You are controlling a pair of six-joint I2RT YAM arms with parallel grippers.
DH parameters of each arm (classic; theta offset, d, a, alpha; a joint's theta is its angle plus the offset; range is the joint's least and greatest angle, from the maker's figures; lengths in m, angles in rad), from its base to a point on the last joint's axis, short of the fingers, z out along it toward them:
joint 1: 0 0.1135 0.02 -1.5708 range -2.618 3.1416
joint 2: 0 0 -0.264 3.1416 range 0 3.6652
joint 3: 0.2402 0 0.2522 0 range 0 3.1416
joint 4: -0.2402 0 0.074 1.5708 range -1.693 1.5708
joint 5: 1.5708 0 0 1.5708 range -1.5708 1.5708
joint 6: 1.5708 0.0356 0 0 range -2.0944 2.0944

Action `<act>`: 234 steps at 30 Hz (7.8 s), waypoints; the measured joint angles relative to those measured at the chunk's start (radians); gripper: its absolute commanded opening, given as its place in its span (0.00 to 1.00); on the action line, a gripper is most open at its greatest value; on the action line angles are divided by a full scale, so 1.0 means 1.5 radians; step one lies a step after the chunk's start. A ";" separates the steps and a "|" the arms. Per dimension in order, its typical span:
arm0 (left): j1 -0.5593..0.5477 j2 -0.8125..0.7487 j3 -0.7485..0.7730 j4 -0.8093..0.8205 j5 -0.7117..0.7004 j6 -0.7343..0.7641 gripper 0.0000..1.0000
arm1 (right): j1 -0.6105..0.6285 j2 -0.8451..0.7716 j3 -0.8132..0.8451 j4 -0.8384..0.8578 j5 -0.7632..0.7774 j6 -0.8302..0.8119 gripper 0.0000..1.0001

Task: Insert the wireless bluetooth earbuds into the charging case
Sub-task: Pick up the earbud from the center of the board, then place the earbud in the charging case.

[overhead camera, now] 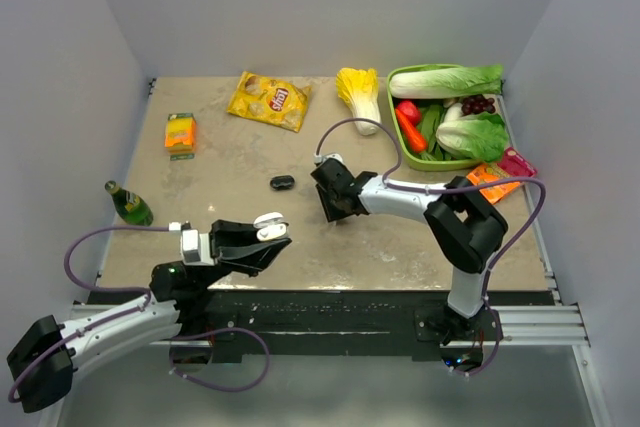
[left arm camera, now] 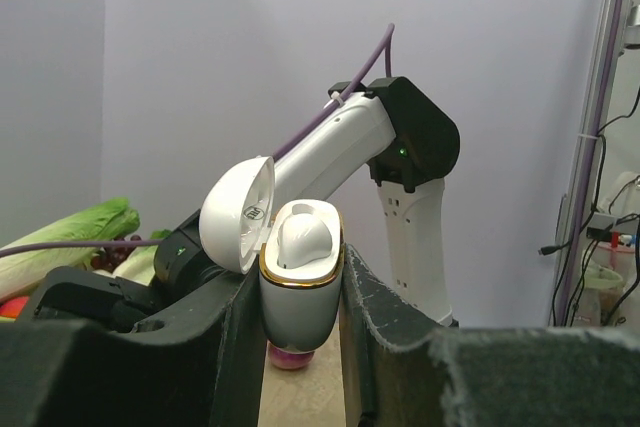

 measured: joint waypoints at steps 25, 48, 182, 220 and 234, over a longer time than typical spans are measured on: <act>-0.005 -0.033 0.000 0.000 -0.001 -0.016 0.00 | 0.042 -0.030 -0.045 0.034 0.029 0.031 0.00; -0.007 0.046 0.000 0.000 -0.039 0.006 0.00 | 0.045 -0.337 -0.171 0.117 0.011 0.030 0.00; 0.006 0.272 0.380 -0.280 -0.025 0.045 0.00 | 0.261 -0.655 -0.216 0.585 0.107 -0.394 0.01; 0.006 0.282 0.377 -0.230 -0.033 0.075 0.00 | 0.262 -0.685 -0.115 0.420 0.173 -0.299 0.61; 0.006 0.277 0.289 -0.134 -0.024 0.135 0.00 | 0.262 -0.638 -0.055 0.266 0.270 -0.240 0.61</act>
